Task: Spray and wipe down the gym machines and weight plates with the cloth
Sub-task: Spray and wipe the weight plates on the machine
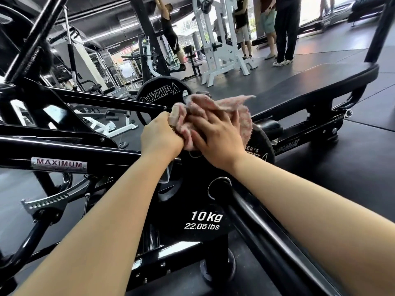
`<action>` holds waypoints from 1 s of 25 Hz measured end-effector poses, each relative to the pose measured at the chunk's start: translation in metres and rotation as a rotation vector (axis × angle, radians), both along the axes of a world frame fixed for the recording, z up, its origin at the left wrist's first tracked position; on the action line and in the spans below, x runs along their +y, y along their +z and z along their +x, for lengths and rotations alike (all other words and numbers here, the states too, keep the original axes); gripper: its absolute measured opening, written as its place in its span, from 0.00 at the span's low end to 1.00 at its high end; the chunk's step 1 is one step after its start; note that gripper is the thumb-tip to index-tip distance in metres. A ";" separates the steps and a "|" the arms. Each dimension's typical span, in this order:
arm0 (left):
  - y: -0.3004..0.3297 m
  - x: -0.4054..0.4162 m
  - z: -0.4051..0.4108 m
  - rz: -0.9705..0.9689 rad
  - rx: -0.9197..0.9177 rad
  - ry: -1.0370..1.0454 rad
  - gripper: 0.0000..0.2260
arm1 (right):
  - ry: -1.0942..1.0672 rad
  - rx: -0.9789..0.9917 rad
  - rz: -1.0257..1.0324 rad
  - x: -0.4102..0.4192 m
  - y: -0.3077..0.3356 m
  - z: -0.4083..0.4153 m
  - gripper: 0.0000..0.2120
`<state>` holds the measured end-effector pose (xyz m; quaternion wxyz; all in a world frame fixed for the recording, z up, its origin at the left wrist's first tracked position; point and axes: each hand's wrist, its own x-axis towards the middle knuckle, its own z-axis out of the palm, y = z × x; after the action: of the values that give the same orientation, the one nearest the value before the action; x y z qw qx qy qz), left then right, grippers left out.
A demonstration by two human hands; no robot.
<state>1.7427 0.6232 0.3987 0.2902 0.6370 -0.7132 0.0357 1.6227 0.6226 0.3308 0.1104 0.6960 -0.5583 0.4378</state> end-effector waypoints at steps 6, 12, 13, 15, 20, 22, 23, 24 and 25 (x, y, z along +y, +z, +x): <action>0.000 -0.004 -0.002 0.029 0.051 -0.048 0.20 | -0.087 -0.167 0.309 -0.020 0.029 -0.041 0.21; -0.002 -0.006 -0.002 0.021 0.065 -0.064 0.20 | -0.015 -0.445 0.539 -0.048 0.020 -0.085 0.20; -0.002 -0.006 -0.002 0.018 0.065 -0.062 0.20 | -0.036 -0.494 0.548 -0.051 0.012 -0.092 0.21; -0.002 -0.007 -0.002 0.013 0.066 -0.063 0.19 | -0.072 -0.660 0.601 -0.056 -0.009 -0.110 0.21; -0.001 -0.007 -0.001 0.011 0.064 -0.067 0.20 | -0.077 -1.076 0.676 -0.036 -0.103 -0.136 0.25; -0.001 -0.008 0.000 0.010 0.069 -0.071 0.20 | -0.092 -1.213 0.543 -0.029 -0.125 -0.121 0.26; -0.002 -0.007 0.000 0.006 0.072 -0.070 0.20 | -0.052 -1.276 0.396 -0.023 -0.120 -0.107 0.29; -0.003 -0.007 0.000 -0.004 0.071 -0.067 0.20 | 0.012 -1.260 0.219 -0.017 -0.113 -0.091 0.32; -0.004 -0.006 0.001 -0.016 0.065 -0.063 0.20 | 0.059 -1.158 0.064 -0.008 -0.102 -0.076 0.31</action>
<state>1.7438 0.6170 0.3943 0.3194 0.6129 -0.7227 0.0115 1.5469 0.6148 0.2291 -0.2465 0.3615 -0.5210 0.7328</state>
